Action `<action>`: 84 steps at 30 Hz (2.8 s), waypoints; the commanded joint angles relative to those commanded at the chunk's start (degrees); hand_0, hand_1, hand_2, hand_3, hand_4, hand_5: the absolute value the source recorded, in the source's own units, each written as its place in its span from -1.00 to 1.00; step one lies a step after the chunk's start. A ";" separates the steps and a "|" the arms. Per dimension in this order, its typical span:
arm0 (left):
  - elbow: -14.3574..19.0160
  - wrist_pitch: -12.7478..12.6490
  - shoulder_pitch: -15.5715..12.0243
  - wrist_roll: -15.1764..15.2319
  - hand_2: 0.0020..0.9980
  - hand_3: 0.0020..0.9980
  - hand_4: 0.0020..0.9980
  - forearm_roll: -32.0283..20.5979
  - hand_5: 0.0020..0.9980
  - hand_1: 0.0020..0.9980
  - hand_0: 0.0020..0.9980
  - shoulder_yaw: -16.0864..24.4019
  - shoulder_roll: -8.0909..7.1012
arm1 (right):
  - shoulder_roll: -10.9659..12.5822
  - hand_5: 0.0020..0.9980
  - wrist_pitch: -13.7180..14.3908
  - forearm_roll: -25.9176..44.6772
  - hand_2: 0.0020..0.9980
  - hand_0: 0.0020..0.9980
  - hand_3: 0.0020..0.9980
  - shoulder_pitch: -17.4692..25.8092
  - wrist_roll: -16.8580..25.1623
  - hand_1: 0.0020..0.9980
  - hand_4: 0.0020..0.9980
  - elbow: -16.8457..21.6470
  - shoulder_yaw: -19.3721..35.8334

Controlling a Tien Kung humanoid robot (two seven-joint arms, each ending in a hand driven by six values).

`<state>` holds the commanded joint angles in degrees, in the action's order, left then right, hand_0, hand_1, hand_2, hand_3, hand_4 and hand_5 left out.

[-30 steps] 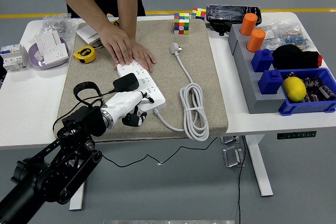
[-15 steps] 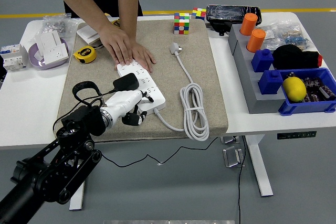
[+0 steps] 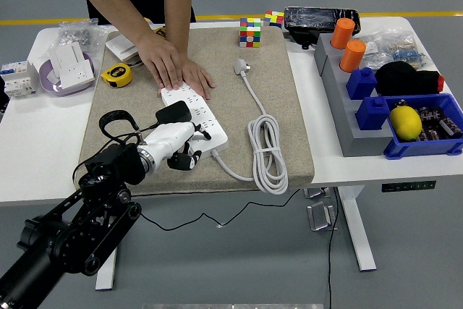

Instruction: Pick up the plug,place it near the board,insert it into the board,press the button

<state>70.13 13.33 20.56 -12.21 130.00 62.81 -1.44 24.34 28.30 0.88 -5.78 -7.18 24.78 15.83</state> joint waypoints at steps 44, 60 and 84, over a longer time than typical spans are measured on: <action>22.19 -15.91 -10.41 7.97 -0.30 0.02 0.53 -12.24 -0.57 -0.30 -0.31 8.54 0.91 | -0.48 1.00 0.17 -0.22 0.61 0.67 0.67 0.35 0.02 0.65 1.00 -0.01 0.60; 26.19 -11.35 -18.47 9.42 1.00 0.86 1.00 -50.97 0.81 1.00 1.00 15.84 1.44 | -0.64 1.00 0.01 -0.12 0.61 0.67 0.67 0.74 -0.08 0.65 1.00 -0.11 0.86; 31.80 -13.60 -23.41 11.46 0.99 0.99 1.00 -108.70 1.00 1.00 1.00 34.42 1.44 | -0.99 1.00 0.06 -0.27 0.61 0.67 0.67 0.91 0.06 0.65 1.00 -0.08 2.06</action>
<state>101.93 -0.27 -2.85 -0.75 21.30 97.22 0.00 23.35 28.36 0.60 -4.87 -7.12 24.70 17.89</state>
